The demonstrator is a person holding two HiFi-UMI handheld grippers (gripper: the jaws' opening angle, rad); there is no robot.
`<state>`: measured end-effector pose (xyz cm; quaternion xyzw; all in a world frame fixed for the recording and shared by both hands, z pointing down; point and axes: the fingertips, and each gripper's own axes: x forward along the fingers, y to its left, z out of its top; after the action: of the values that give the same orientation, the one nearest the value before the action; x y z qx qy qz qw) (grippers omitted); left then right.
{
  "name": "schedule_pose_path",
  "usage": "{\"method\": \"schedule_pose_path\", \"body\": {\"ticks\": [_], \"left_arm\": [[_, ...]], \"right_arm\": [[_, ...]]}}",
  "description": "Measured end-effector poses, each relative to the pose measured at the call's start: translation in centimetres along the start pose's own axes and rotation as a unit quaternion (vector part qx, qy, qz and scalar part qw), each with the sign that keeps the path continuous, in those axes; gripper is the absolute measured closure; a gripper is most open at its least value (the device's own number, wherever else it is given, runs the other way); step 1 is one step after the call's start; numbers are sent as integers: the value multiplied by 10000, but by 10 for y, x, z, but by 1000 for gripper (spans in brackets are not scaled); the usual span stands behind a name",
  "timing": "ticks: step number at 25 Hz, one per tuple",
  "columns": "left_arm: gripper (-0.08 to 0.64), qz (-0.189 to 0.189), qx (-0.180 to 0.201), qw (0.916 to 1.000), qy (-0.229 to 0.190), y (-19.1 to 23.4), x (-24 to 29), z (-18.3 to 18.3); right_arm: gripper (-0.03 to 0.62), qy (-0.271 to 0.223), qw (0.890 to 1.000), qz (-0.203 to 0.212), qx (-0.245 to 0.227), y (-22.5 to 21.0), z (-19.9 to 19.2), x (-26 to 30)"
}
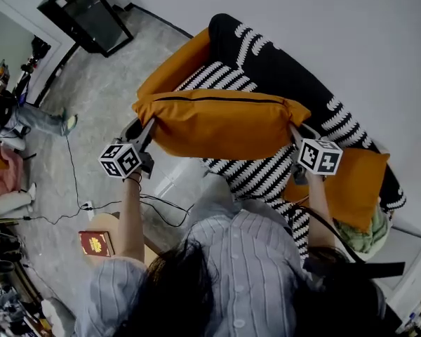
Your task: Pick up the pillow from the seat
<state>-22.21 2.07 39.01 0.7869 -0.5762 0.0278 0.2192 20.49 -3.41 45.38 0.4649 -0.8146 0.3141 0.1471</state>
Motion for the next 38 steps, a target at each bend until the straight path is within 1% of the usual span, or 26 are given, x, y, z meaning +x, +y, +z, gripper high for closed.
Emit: {"method": "schedule_pose_path", "body": {"ticks": [5,8,12,18,21,27,31,38], "left_arm": [[393,269,-113,9995,-75,-17,-36,-22],[393,382,-204,9990,-78,-20,-56,-24],[393,562,-320,9979,-87,-16,-78,-18],[393,882,-473,9949,-122,-8,-108,-50],[393,1010,-547,9932,-168,-6,-122,-50],[393,1122,-645,9913,-242,9,-158,-56],[394,1166,-653,9905,-324,12,-178,-50],[396,1165,-681,9893,-547,18,-250,-58]], "right_arm": [[517,83,9998,165,-118,1,-16,-14],[517,134,9995,245,-173,11,-16,-18],[517,228,9987,369,-275,27,-7,-15],[517,359,9970,548,-413,39,-37,-7],[517,442,9959,618,-489,49,-37,-6],[517,464,9950,665,-584,81,-49,-6],[517,458,9945,707,-615,99,-46,-10],[517,348,9938,753,-737,152,-69,-40]]}}
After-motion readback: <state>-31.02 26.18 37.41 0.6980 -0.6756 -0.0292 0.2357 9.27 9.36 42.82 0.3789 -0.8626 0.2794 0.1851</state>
